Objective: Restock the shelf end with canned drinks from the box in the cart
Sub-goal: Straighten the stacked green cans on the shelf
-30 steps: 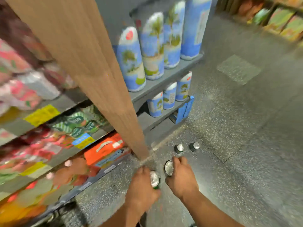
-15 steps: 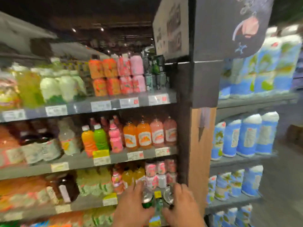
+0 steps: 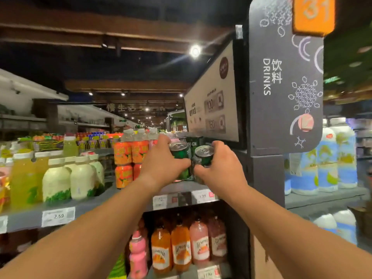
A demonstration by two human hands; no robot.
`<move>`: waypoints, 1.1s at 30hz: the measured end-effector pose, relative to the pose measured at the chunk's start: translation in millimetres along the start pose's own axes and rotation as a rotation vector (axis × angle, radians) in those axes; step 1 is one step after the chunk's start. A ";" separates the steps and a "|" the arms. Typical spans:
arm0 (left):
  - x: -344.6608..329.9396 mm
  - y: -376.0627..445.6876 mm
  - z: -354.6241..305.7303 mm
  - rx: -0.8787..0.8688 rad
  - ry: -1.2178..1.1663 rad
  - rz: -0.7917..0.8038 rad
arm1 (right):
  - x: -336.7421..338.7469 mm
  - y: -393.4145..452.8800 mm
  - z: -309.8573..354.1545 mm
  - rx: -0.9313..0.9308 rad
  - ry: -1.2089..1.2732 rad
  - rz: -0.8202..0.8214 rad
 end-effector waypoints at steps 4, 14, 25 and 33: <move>-15.5 64.7 1.3 -0.030 0.013 0.061 | -16.8 59.6 -2.4 -0.051 -0.115 -0.010; -54.9 165.0 8.4 -0.120 0.315 0.313 | -58.4 157.8 -22.6 -0.196 -0.234 0.144; -108.3 212.6 42.8 -0.243 0.571 0.409 | -97.8 199.8 -44.8 -0.266 -0.344 0.308; -124.4 221.2 61.9 -0.285 0.732 0.442 | -118.6 202.5 -48.8 -0.277 -0.359 0.418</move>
Point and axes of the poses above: each hand's wrist, its own y-axis towards the middle knuckle, its own x-axis out of the back of the hand, z = x × y, the point moved 5 cm from there along y, towards the middle knuckle, and after that the axes turned 5 degrees about -x, right-handed, at the moved point
